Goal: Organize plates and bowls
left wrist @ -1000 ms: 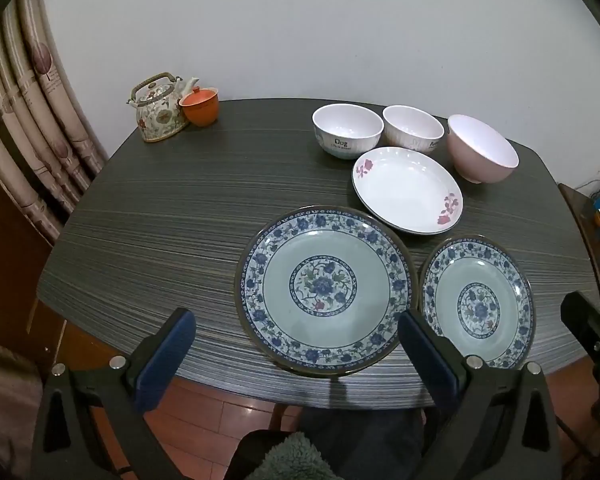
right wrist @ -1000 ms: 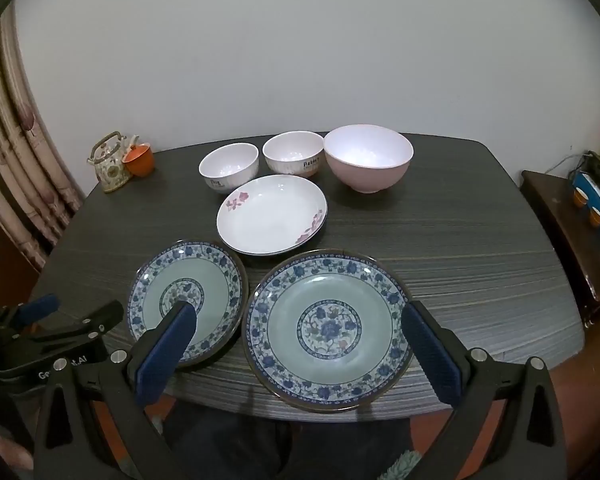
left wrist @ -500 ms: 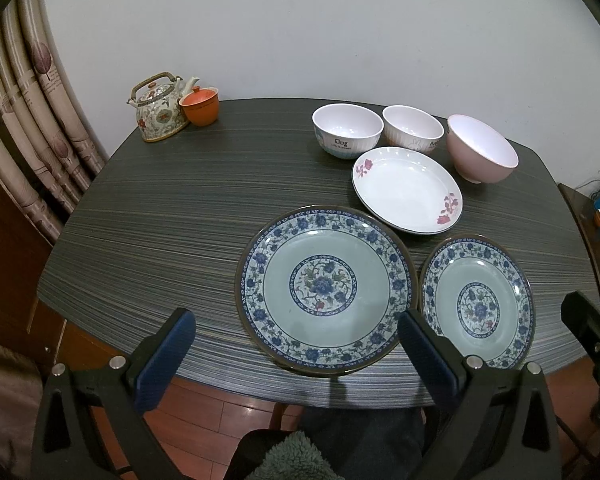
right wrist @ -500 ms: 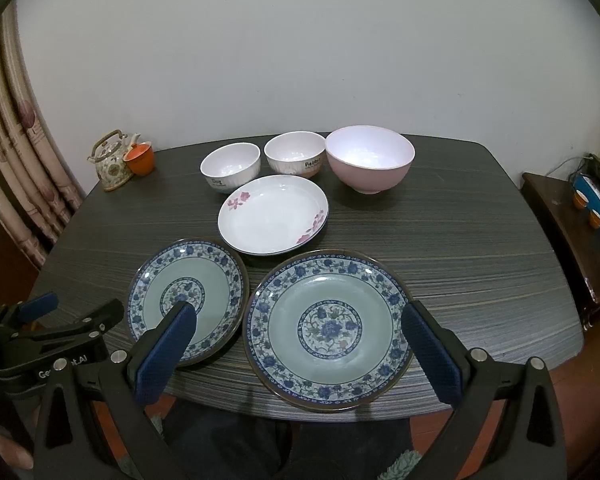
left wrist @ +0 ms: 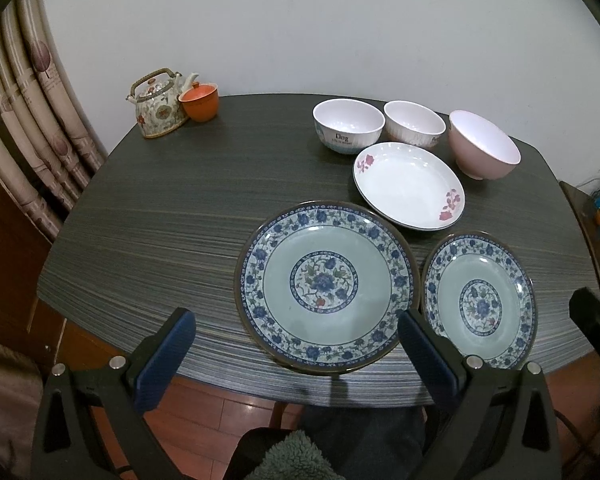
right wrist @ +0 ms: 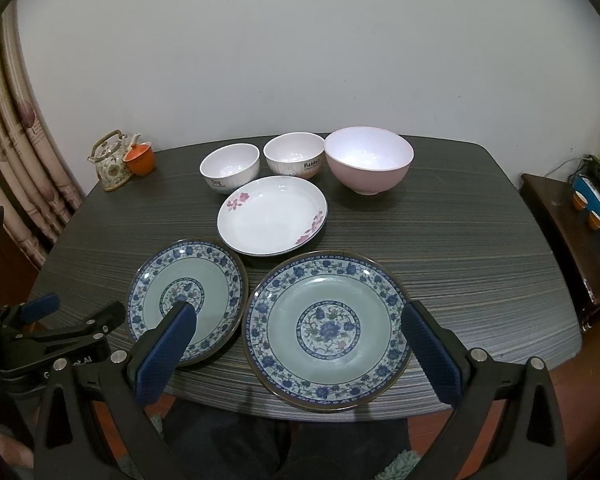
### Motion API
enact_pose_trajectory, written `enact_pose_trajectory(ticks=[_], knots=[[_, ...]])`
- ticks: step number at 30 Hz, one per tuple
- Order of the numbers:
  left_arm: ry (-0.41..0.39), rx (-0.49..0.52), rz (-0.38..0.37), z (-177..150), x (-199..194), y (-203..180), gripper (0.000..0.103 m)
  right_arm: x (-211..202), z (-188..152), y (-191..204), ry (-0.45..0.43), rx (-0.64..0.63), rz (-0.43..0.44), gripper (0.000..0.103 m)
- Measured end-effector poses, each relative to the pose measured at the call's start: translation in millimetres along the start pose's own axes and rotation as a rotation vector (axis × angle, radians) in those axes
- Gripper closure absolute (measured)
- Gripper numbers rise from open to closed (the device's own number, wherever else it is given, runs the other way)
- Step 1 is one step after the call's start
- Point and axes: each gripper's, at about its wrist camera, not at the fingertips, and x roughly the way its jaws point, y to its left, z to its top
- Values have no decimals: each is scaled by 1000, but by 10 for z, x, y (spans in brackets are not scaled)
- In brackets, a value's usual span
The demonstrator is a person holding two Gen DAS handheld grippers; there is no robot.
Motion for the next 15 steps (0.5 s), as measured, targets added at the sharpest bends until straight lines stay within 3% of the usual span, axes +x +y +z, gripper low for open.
enact_pose_trajectory(ticks=[10,15], knots=[[6,-23,-30,3,60,30,0,20,2,-14,14,-2,4,2],[6,-6,-11,11,98,41,0,45,-6,-14,21,-2,9,2]])
